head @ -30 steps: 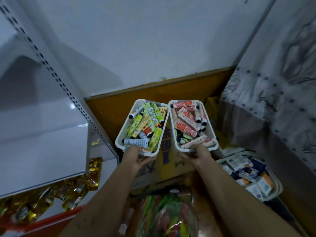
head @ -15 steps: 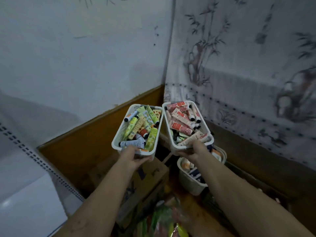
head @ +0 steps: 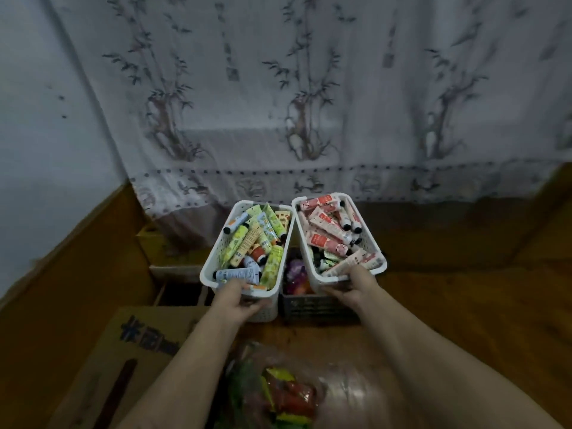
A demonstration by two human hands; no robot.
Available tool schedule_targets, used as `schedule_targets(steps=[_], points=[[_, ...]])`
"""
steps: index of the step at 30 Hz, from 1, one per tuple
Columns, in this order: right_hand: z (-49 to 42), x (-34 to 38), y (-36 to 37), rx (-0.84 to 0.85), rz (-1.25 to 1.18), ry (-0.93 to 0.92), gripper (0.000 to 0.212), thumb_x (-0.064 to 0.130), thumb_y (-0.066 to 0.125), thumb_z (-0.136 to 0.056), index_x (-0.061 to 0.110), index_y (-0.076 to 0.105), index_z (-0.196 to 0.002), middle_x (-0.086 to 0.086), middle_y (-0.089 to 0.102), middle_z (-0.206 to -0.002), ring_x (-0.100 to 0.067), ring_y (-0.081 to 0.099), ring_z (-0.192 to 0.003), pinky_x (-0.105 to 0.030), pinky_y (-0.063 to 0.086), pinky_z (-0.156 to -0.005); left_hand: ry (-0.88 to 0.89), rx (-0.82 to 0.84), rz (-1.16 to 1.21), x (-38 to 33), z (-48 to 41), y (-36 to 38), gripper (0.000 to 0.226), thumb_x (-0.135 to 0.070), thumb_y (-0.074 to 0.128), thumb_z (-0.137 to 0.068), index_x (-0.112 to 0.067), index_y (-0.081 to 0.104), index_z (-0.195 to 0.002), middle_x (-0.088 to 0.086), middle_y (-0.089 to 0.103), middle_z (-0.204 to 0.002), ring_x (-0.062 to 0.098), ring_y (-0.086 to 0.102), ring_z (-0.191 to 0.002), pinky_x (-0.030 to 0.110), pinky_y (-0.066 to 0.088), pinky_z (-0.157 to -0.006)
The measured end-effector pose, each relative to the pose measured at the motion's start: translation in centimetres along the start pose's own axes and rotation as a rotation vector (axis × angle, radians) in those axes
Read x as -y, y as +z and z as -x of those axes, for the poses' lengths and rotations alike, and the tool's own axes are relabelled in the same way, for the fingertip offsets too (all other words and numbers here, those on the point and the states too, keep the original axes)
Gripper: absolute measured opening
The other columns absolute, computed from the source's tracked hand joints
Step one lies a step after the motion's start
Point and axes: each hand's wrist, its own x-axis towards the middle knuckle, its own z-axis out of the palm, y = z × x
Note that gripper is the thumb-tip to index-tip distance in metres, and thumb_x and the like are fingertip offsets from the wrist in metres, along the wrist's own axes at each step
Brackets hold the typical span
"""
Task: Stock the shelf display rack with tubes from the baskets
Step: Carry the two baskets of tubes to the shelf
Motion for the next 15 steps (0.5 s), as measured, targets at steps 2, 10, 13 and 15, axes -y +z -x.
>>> schedule_targets(steps=[2,10,13,15], points=[[1.3,1.9,-5.3,-0.075,-0.062,-0.046,0.058,-0.014,0.046,-0.079,0.018,0.044,-0.127,-0.026,0.053,-0.121,-0.05,0.056,-0.101,-0.068,0.051,-0.062,-0.021,0.069,-0.034,2.7,1.1,3.2,0.047,0.013,0.037,-0.087,-0.009,0.038,-0.129,0.025,0.044,-0.128,0.046,0.048,-0.115,0.059,0.05,-0.076],[8.1,4.3,-28.4,-0.362,-0.382,-0.199,0.048,-0.002,0.049,-0.089,0.016,0.041,-0.133,-0.025,0.055,-0.12,-0.048,0.059,-0.094,-0.065,0.051,-0.057,-0.147,0.327,-0.307,17.3,9.4,15.1,0.046,0.017,0.033,-0.087,-0.009,0.038,-0.125,0.026,0.046,-0.118,0.046,0.047,-0.117,0.061,0.046,-0.089],[13.4,3.6,-36.2,-0.456,-0.511,-0.26,0.053,-0.005,0.052,-0.088,0.016,0.039,-0.135,-0.022,0.056,-0.118,-0.045,0.06,-0.093,-0.066,0.051,-0.065,-0.231,0.403,-0.404,23.9,13.3,17.7,0.045,0.015,0.033,-0.089,-0.006,0.037,-0.128,0.029,0.043,-0.124,0.048,0.045,-0.12,0.063,0.043,-0.096],[17.0,2.5,-41.1,-0.514,-0.572,-0.308,0.054,-0.007,0.052,-0.088,0.014,0.037,-0.135,-0.02,0.055,-0.115,-0.04,0.058,-0.091,-0.062,0.051,-0.077,-0.274,0.455,-0.487,28.4,16.0,18.8,0.04,0.014,0.033,-0.089,-0.002,0.037,-0.125,0.031,0.043,-0.123,0.05,0.044,-0.119,0.063,0.043,-0.095]])
